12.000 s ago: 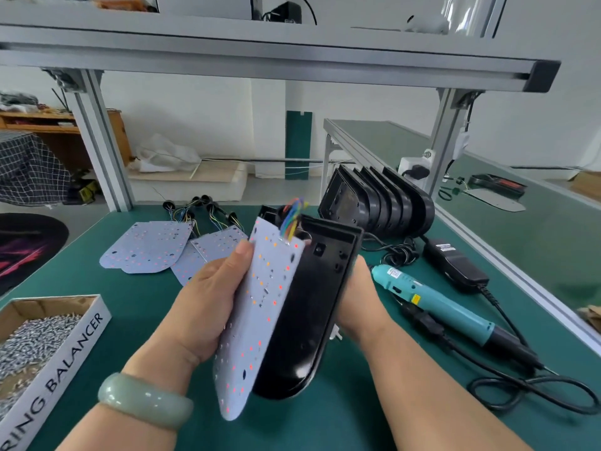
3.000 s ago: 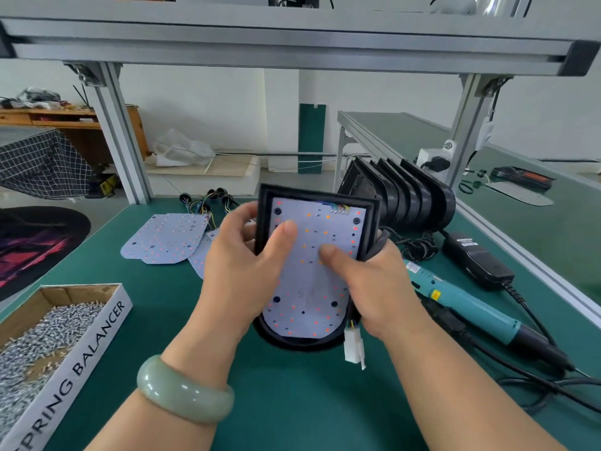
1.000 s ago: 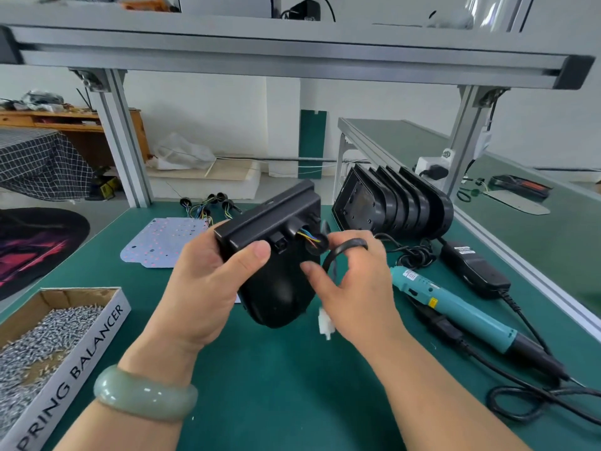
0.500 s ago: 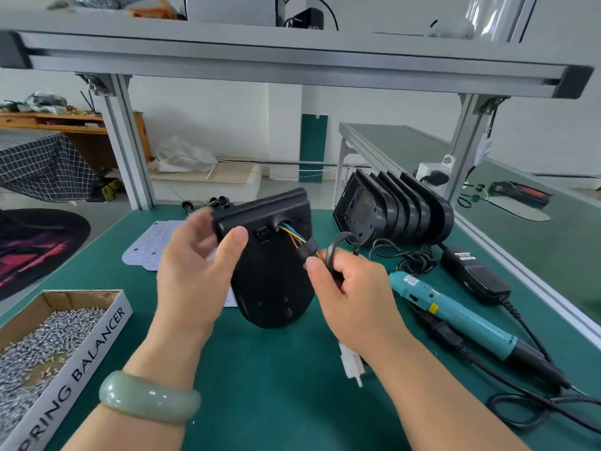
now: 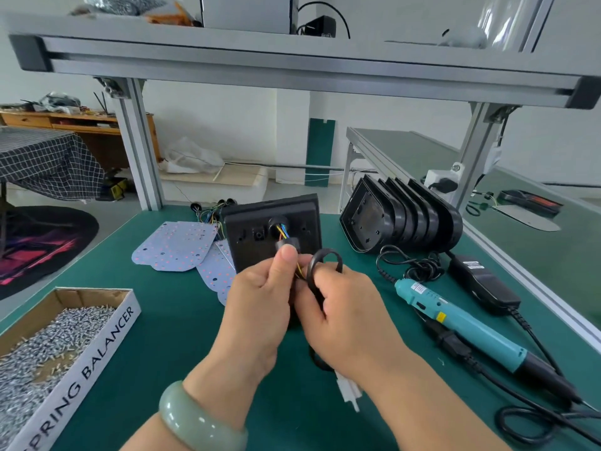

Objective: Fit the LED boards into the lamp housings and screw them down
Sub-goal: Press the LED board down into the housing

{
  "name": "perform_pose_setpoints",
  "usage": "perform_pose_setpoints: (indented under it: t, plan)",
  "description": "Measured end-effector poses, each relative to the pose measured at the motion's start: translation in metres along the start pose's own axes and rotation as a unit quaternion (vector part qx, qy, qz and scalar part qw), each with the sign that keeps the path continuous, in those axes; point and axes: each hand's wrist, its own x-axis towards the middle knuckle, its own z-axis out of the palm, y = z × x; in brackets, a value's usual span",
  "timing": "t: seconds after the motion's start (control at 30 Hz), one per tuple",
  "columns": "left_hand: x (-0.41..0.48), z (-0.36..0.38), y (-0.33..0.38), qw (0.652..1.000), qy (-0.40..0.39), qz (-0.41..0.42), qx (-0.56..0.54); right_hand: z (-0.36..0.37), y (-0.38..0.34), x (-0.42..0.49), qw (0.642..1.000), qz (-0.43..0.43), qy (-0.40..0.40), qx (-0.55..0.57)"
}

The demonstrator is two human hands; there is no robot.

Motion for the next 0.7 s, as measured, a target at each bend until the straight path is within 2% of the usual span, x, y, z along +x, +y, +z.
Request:
perform_pose_setpoints:
  t: [0.1, 0.23, 0.33, 0.4, 0.53, 0.7]
  plan:
    - [-0.004, 0.004, -0.001, 0.994, -0.07, -0.033, -0.082, -0.004, 0.002, 0.001, 1.0, -0.019, 0.012, -0.022]
    - [-0.003, 0.012, 0.004, 0.986, -0.013, -0.082, -0.146, -0.011, 0.005, 0.002, 0.999, -0.046, -0.001, 0.01]
    - [0.009, 0.009, 0.013, 0.966, 0.042, -0.115, -0.227, -0.013, 0.001, 0.003, 0.996, -0.073, -0.025, 0.041]
    - [0.014, 0.008, 0.016, 0.959, 0.053, -0.118, -0.252, -0.017, 0.0, 0.003, 0.994, -0.089, -0.042, 0.054]
    - [0.013, 0.007, 0.014, 0.965, 0.024, -0.114, -0.234, -0.023, 0.008, 0.0, 0.996, -0.073, -0.027, 0.039]
    - [0.011, 0.001, 0.006, 0.992, -0.012, -0.08, -0.095, -0.012, 0.016, -0.003, 0.993, 0.04, 0.03, -0.104]
